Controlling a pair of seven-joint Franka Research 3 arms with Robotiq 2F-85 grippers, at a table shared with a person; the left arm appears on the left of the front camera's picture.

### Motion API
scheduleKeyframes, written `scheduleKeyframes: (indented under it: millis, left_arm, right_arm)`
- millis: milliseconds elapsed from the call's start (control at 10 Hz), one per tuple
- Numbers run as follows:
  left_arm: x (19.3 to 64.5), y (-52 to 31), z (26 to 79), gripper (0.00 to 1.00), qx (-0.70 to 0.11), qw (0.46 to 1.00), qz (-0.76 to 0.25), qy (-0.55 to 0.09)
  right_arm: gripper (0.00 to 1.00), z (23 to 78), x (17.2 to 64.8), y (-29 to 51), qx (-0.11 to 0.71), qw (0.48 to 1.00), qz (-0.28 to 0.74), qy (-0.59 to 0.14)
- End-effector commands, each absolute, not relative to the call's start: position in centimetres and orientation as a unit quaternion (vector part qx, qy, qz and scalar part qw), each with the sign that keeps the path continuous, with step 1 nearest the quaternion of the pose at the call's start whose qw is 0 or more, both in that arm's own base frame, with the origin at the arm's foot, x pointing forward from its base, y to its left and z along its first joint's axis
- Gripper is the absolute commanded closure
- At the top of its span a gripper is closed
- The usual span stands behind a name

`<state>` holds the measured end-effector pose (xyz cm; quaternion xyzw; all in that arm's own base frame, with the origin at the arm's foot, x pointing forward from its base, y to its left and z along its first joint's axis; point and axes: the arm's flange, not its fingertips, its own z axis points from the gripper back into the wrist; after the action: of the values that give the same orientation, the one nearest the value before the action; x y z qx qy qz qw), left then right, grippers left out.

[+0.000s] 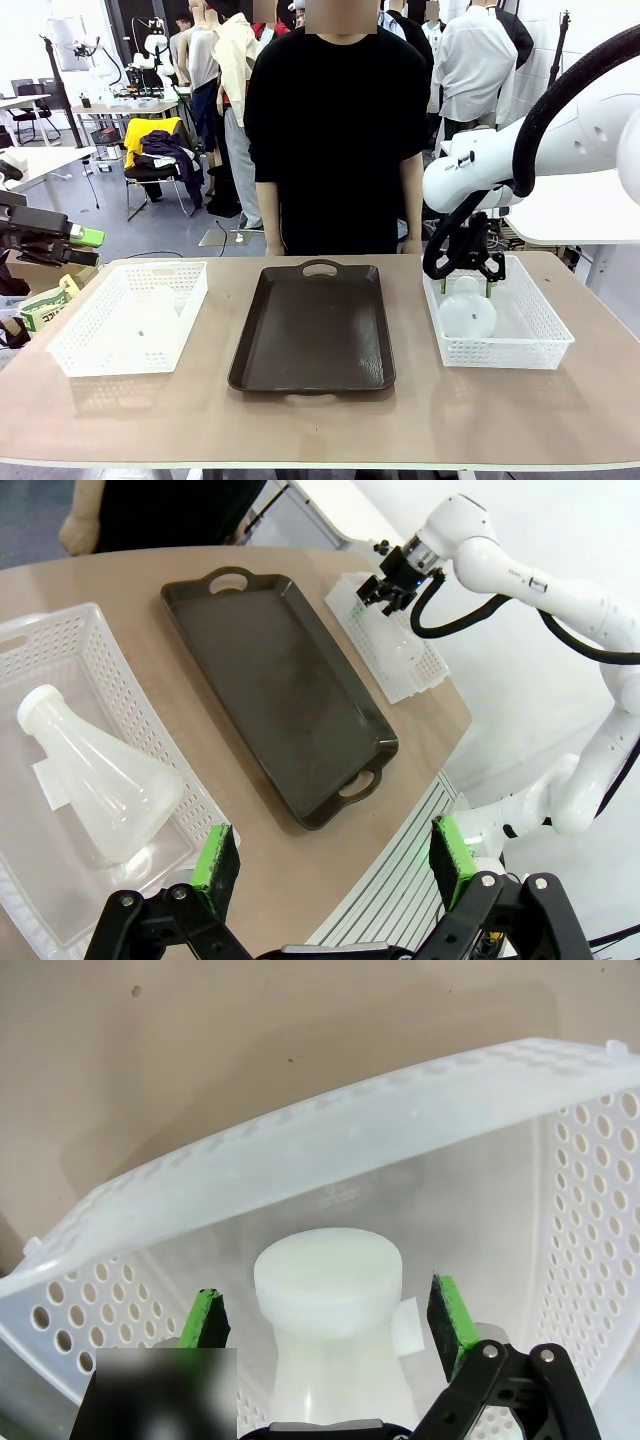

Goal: Prepare the laboratory tools.
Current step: Pick up the Big flask that the person points to.

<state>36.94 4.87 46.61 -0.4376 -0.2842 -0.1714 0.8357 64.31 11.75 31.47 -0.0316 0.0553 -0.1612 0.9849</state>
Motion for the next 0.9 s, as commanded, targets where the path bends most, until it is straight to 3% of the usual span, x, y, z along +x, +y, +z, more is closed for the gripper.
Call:
scheduleKeyframes:
  millis: [0,100,600,800]
  left_arm:
    - [37.07,4.88,46.36,0.00,-0.443,0.827,-0.177,-0.297]
    - [37.07,4.88,46.36,0.00,-0.443,0.827,-0.177,-0.297]
    - [37.07,4.88,46.36,0.00,-0.443,0.827,-0.177,-0.297]
    - [37.07,4.88,46.36,0.00,-0.443,0.827,-0.177,-0.297]
  right_arm:
    - [0.00,31.08,65.19,11.68,-0.048,0.986,-0.149,0.061]
    - [0.11,31.08,64.99,11.68,-0.053,0.987,-0.143,0.059]
    - [1.00,31.14,64.59,11.31,-0.063,0.985,-0.147,0.065]
    - [1.00,31.24,64.46,11.28,-0.066,0.985,-0.147,0.065]
